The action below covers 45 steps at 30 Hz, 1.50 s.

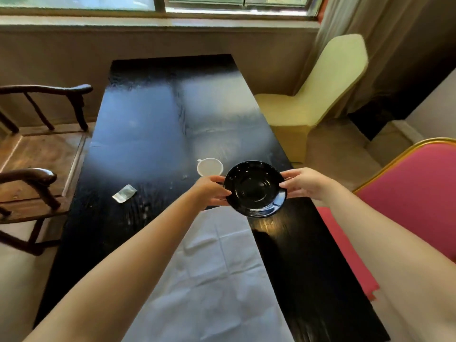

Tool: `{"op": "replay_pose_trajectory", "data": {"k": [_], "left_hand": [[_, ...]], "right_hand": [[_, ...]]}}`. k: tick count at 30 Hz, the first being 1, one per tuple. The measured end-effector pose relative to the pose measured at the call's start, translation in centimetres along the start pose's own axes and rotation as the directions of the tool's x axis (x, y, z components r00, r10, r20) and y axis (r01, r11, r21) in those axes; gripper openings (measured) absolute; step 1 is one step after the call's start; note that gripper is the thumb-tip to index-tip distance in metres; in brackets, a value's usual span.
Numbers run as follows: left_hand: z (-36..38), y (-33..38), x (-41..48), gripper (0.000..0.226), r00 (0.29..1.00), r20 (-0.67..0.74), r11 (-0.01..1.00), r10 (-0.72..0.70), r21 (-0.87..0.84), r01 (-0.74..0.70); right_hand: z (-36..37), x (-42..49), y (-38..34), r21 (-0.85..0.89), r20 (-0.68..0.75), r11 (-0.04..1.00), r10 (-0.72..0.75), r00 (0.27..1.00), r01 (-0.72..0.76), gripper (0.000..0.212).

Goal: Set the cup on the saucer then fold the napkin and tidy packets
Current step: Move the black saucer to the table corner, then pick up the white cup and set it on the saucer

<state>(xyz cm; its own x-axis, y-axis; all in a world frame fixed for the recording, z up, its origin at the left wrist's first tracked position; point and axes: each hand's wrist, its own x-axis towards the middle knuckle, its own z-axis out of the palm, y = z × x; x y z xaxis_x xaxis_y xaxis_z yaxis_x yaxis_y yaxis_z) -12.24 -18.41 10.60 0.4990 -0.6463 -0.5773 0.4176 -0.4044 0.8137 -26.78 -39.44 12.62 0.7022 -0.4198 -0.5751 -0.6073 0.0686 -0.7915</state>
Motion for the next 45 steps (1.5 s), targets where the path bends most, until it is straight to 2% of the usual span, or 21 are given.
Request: {"op": "replay_pose_trajectory", "data": {"k": [7,13,19,29,33,35,40,45], "left_hand": [[10.9,-6.2,3.3,0.044,0.99,-0.007,0.989,-0.138,0.047,0.138],[17.5,-11.1,5.5,0.045,0.974,-0.014,0.965,-0.228,0.126,0.228],[20.0,-13.1,6.9,0.053,0.967,-0.082,0.93,-0.239,0.266,0.253],[20.6,-14.7,6.9,0.054,0.95,-0.087,0.899,-0.301,0.307,0.313],[20.3,-14.5,6.9,0.043,0.961,-0.075,0.858,-0.267,0.436,0.273],[19.9,-13.9,6.9,0.036,0.965,-0.08,0.833,-0.249,0.491,0.256],[17.7,-11.5,6.1,0.03,0.983,-0.077,0.718,-0.169,0.674,0.176],[13.3,-7.8,5.2,0.032,0.983,-0.065,0.604,-0.173,0.781,0.158]], "right_hand": [[-6.6,-1.4,11.3,0.119,-0.059,0.981,0.161,0.985,-0.154,0.029],[-10.0,-1.8,19.6,0.191,-0.083,0.955,0.248,0.965,-0.228,0.041],[-10.9,-2.0,22.7,0.161,-0.101,0.957,0.258,0.961,-0.24,0.043],[-11.2,-1.6,23.6,0.06,-0.089,0.97,0.242,0.966,-0.238,0.041],[-11.6,-1.3,23.6,-0.06,-0.033,0.967,0.246,0.969,-0.248,0.032],[-11.9,-1.0,23.2,-0.2,-0.029,0.944,0.262,0.965,-0.262,0.029],[-12.9,0.1,19.6,-0.652,-0.003,0.733,0.252,0.968,-0.193,0.047],[-12.2,1.8,12.9,-0.794,0.194,0.608,0.255,0.947,-0.001,0.051]]}}
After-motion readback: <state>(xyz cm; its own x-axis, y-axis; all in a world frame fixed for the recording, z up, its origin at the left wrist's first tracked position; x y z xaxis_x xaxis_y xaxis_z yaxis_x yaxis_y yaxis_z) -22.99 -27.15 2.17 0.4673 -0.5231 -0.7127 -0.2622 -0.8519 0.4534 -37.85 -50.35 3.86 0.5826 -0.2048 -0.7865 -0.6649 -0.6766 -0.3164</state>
